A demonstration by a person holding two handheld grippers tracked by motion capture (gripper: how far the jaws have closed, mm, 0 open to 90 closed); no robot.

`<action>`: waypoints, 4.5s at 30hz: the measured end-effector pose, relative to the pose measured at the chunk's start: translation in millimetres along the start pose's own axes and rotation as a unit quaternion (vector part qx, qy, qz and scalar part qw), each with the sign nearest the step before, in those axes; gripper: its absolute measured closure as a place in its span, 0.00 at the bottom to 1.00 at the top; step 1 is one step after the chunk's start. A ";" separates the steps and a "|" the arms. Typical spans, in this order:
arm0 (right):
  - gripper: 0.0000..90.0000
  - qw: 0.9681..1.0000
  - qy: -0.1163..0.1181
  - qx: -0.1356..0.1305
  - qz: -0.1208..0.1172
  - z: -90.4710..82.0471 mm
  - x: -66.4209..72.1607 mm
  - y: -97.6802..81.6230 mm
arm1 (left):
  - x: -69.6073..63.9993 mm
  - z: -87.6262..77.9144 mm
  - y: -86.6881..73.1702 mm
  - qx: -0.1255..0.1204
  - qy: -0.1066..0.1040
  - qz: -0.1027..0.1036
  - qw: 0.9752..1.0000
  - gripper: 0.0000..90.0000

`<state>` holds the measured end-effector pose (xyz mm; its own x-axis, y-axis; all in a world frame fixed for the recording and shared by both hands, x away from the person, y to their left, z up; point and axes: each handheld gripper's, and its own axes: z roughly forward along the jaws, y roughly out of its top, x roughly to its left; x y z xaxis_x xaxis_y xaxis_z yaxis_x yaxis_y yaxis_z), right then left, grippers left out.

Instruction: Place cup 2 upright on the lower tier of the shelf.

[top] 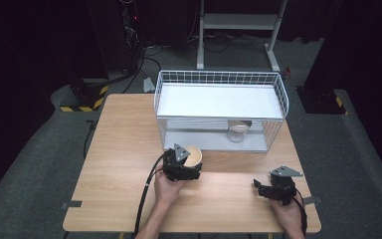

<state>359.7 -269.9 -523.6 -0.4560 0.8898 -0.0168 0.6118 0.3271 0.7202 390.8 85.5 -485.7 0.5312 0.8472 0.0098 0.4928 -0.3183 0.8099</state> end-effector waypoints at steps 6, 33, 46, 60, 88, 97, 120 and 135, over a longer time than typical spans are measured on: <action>0.27 1.000 0.000 0.001 0.002 -0.2 0.2 0.0 | -0.1 -2.3 4.3 -0.002 -0.003 -0.004 1.000 0.11; 0.27 1.000 0.000 0.001 0.001 -0.2 0.3 0.0 | 8.7 5.7 29.3 -0.008 0.000 -0.021 1.000 0.11; 0.27 1.000 0.000 0.001 0.002 -0.2 0.3 0.0 | 18.6 13.5 37.4 -0.010 0.010 -0.043 0.999 0.11; 0.27 1.000 0.000 0.002 0.002 -0.1 0.6 0.1 | 17.6 24.0 47.9 0.000 0.023 -0.023 0.999 0.11; 0.27 1.000 0.000 0.000 0.001 0.1 0.4 0.1 | 21.7 41.6 53.1 -0.015 0.039 -0.010 0.999 0.11; 0.27 1.000 0.000 0.001 0.001 0.0 0.4 0.1 | 23.0 46.1 52.7 -0.022 0.042 -0.009 0.999 0.11; 0.27 1.000 0.000 0.001 0.001 0.0 0.5 0.1 | 29.6 62.8 56.3 -0.018 0.056 0.007 0.998 0.09; 0.27 1.000 0.000 0.001 0.001 0.0 0.5 0.1 | 32.5 74.2 54.0 -0.007 0.066 0.000 0.998 0.09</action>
<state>359.5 -269.5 -523.5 -0.4544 0.8906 -0.0152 0.6142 0.3257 0.7188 485.8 64.3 -485.1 0.4344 0.8966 0.0861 0.4822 -0.3123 0.8185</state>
